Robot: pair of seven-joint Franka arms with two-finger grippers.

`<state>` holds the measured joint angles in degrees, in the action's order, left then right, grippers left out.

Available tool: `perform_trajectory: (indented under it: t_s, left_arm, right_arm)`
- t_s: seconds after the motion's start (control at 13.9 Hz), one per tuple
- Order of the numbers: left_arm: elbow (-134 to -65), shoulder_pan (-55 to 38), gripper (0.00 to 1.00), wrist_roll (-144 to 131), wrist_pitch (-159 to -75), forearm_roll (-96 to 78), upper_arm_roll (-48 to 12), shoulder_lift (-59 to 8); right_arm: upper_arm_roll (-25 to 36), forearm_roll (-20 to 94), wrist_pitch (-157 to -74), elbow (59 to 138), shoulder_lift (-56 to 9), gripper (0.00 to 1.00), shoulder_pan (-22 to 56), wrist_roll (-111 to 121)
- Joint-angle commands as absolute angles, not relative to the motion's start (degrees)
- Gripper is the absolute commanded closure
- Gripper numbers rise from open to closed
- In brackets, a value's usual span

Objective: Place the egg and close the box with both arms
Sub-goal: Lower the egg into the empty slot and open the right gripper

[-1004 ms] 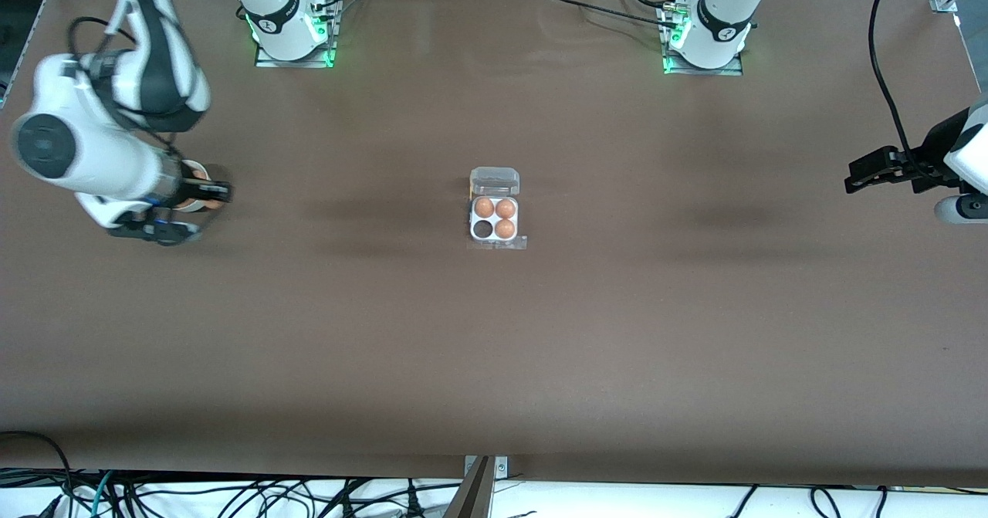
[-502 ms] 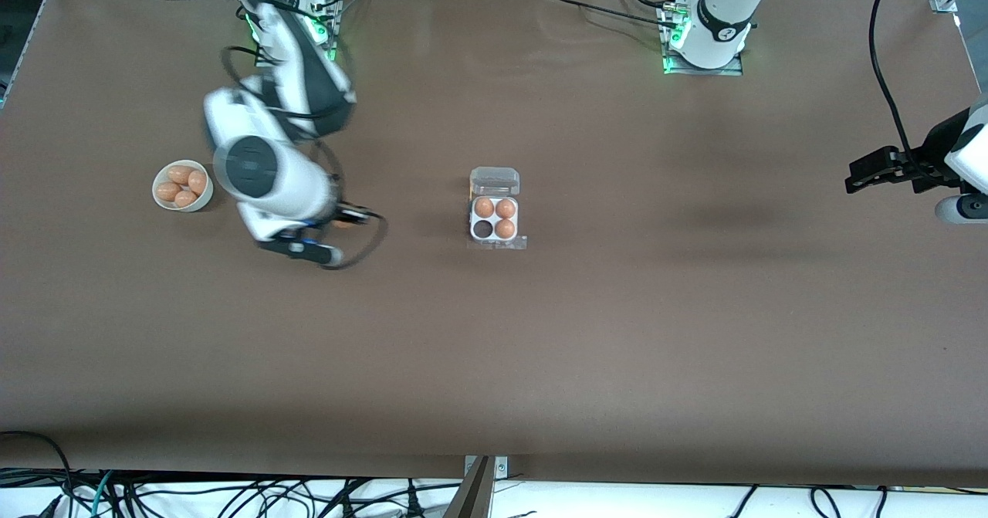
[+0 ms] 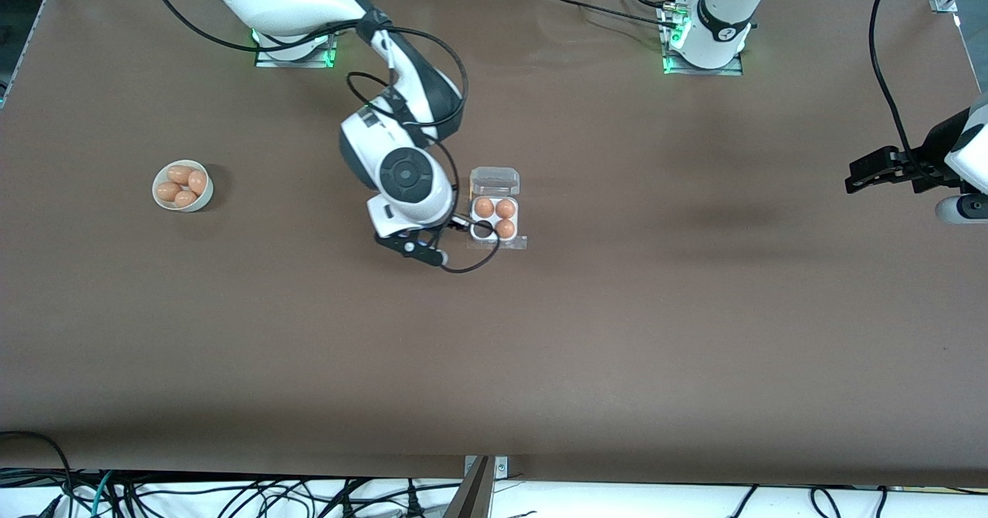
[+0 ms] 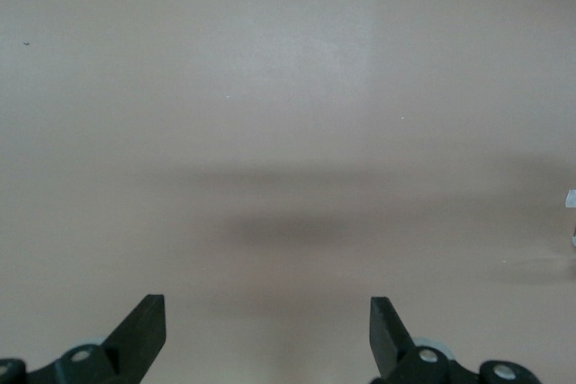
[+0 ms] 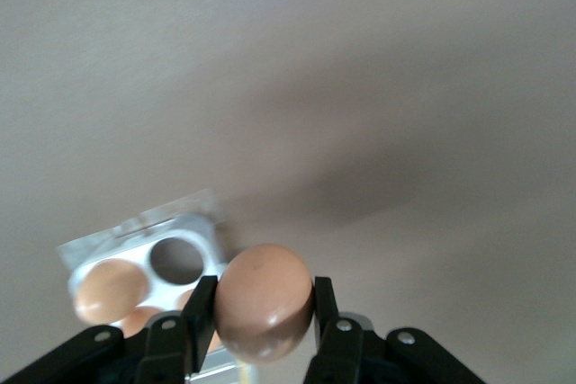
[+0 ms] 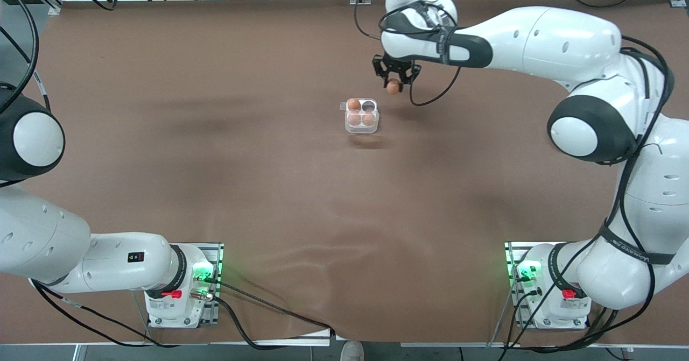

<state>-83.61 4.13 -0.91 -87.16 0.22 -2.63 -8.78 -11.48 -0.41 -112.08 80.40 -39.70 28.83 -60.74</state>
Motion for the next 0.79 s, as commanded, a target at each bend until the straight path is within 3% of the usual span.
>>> perform_trajectory:
  t_s: [0.0, 0.72]
  left_arm:
    - [-82.53, 4.13, 0.00, 0.09, -86.22, 1.23, -2.72, -9.05]
    - [-82.44, 4.04, 0.00, 0.00, -86.22, 1.23, -2.72, -9.05]
  right_arm:
    - [-11.25, 2.54, -114.33, 78.40, -41.22, 0.62, 31.02, -62.67]
    - [-11.25, 3.43, -121.20, 78.40, -45.26, 0.62, 33.92, -62.67]
